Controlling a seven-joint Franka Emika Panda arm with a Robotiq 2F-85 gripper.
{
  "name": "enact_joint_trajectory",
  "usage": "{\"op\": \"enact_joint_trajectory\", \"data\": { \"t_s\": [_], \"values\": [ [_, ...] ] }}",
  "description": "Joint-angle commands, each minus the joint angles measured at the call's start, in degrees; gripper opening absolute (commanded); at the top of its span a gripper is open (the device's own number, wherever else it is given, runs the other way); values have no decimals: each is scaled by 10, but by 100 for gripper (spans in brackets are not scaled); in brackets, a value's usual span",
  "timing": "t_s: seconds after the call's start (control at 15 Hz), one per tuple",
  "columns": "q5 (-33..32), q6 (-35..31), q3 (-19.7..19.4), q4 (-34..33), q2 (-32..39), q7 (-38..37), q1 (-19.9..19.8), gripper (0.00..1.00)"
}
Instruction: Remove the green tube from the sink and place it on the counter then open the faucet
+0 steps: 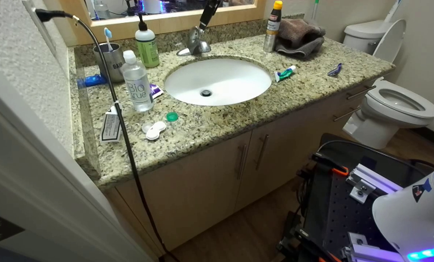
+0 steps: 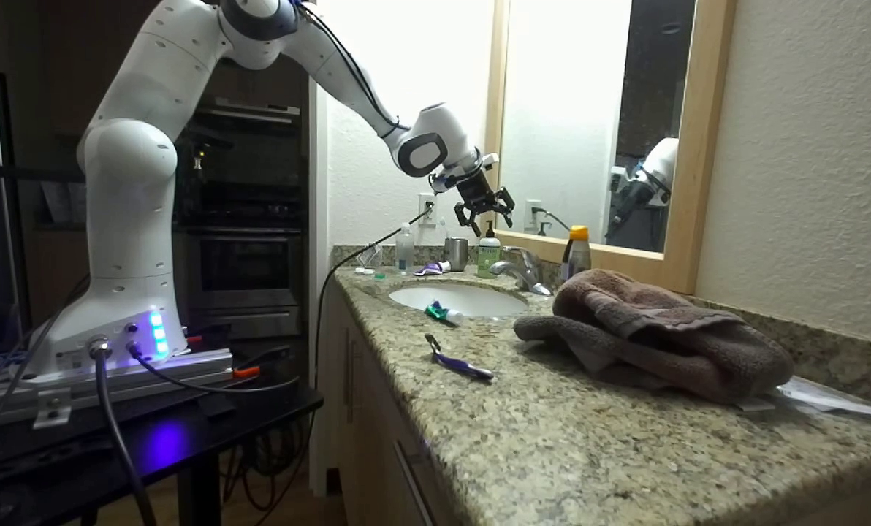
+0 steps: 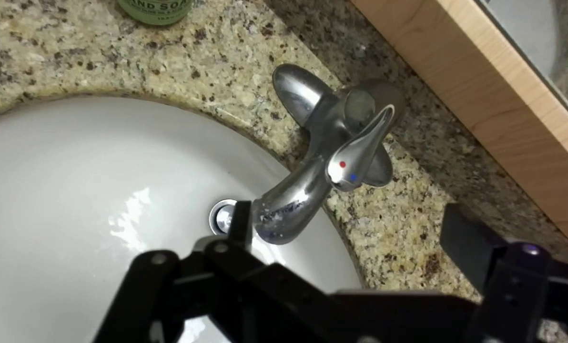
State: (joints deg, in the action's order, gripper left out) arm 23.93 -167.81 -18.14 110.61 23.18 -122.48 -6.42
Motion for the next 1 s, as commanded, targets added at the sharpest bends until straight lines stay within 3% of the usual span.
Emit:
{"op": "enact_joint_trajectory", "data": {
  "t_s": [0.0,0.13,0.33,0.4,0.6,0.67,0.93],
  "values": [
    [10,12,1,-15,27,-77,-4,100],
    [9,3,-2,-19,43,-129,-2,100],
    [37,-13,30,-32,58,-170,-21,100],
    [8,-5,19,-12,43,-155,-15,100],
    [6,-5,22,-13,46,-159,-15,100],
    [12,11,22,-32,50,-159,-30,100],
    [20,52,4,-94,96,-270,-27,100]
  ]
}}
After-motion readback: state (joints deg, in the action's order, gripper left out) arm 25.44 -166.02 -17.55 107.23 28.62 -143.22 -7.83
